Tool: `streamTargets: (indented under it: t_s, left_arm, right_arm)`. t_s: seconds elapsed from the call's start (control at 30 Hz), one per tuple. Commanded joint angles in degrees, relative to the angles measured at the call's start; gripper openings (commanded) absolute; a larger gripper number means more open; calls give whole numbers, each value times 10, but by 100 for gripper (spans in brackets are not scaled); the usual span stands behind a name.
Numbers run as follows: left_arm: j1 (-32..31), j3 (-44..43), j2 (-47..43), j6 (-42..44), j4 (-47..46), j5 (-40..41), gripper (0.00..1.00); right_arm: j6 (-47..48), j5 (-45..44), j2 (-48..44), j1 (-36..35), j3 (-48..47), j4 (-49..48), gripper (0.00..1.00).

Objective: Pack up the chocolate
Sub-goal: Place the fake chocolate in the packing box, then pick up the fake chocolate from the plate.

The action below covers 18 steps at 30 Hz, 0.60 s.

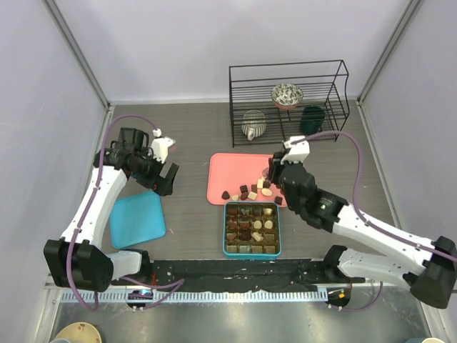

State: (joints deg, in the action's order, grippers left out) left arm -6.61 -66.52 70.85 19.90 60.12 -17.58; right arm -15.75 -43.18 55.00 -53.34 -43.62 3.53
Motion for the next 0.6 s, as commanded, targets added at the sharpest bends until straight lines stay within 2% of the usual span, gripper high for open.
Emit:
streamTargets:
  t_s: [0.0,0.2,0.57]
  left_arm:
    - [3,-26,-4,0,4,-5,100]
    - [3,-32,-1,2,6,-2,100]
    - [3,-28,-2,7,4,2,100]
  right_arm:
    - [27,97,67,66,-23,-137,32]
    - [14,155,165,145,-33,-212,30]
    - [37,168,218,195,-53,-242,36]
